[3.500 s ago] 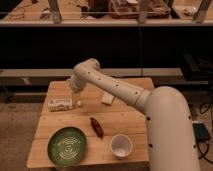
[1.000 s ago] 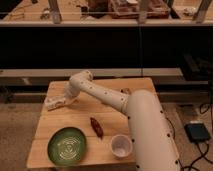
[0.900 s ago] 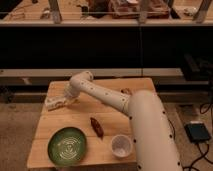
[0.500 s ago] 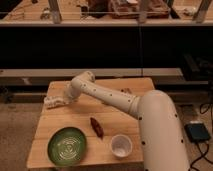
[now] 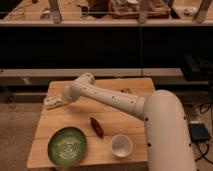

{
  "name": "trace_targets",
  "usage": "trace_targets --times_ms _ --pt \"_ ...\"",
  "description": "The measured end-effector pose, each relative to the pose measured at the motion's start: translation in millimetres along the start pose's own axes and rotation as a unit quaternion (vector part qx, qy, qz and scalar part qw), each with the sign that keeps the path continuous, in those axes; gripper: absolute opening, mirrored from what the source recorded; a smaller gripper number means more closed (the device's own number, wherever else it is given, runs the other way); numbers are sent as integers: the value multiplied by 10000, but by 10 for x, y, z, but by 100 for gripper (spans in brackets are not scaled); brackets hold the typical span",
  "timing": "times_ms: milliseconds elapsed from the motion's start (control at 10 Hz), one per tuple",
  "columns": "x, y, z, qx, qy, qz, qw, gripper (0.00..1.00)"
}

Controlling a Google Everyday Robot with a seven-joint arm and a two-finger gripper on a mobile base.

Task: Place the bottle in the ceramic bowl

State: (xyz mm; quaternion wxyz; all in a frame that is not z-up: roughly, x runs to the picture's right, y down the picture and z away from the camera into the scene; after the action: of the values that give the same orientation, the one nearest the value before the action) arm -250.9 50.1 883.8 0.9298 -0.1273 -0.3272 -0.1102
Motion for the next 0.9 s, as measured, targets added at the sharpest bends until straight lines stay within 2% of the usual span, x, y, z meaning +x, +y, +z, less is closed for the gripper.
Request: trace_targets --times_ms 200,400,600,700,900 --pt "9 14 54 6 -13 3 10000 33" --pt "-1 -55 7 -187 -161 -14 9997 55" --pt "-113 -210 -144 -371 -315 -31 9988 73" --pt "-155 -347 -336 -464 -391 13 9982 80" --pt "-191 -433 -459 -601 -419 62 9973 80"
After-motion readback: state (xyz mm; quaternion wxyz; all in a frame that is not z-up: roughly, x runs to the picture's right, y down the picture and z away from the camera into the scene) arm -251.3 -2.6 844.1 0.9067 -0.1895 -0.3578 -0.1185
